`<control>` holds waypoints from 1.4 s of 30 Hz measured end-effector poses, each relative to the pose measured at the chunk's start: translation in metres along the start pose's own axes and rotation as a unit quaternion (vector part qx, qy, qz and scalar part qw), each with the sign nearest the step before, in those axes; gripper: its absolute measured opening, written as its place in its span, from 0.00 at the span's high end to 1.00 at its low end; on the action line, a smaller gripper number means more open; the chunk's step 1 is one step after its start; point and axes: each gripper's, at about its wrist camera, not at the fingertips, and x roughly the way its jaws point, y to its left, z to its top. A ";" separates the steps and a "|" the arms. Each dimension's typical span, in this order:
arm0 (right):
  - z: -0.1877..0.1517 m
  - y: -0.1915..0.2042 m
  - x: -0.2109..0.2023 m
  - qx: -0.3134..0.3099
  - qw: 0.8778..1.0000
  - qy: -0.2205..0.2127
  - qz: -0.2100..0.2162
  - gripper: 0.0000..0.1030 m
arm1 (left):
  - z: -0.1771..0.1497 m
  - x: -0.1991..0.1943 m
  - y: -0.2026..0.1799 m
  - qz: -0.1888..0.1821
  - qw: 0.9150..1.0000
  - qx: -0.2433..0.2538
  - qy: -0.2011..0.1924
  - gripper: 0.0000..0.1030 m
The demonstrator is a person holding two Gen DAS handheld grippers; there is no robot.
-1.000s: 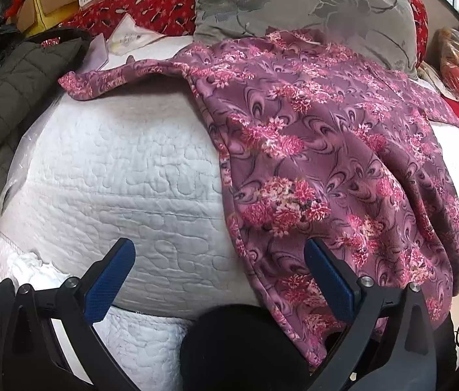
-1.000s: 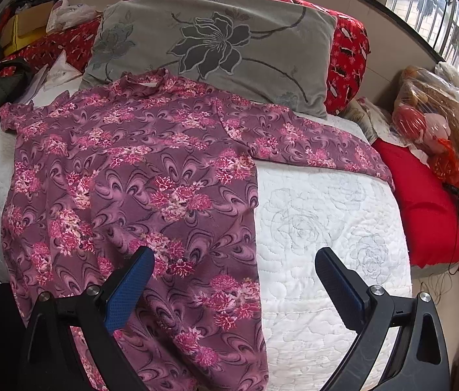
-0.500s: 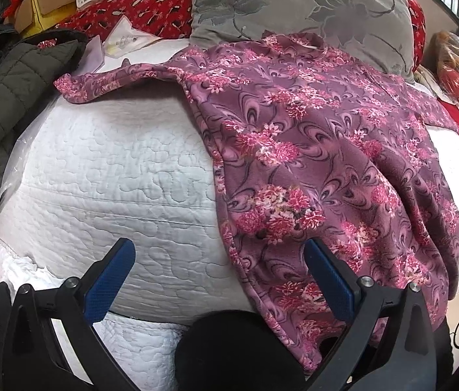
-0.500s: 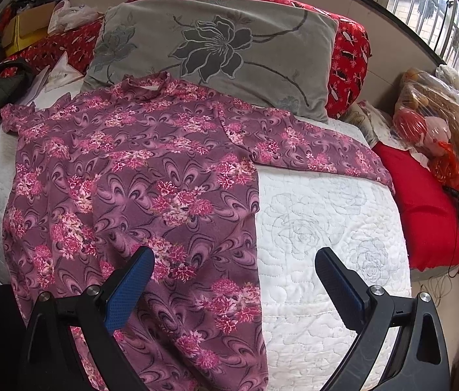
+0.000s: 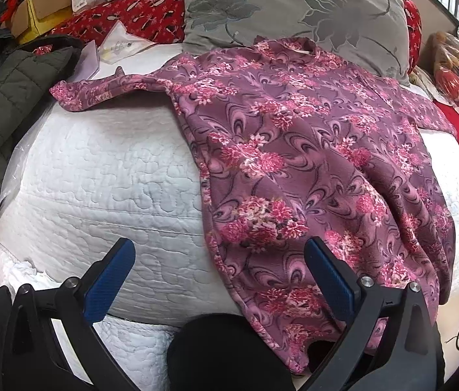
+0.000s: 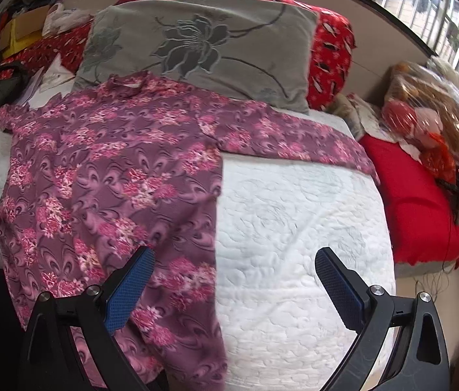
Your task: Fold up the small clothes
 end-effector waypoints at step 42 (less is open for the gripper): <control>-0.011 0.016 0.012 0.025 0.999 0.017 0.028 0.04 | 0.000 0.006 0.000 0.007 1.000 -0.004 0.012 0.00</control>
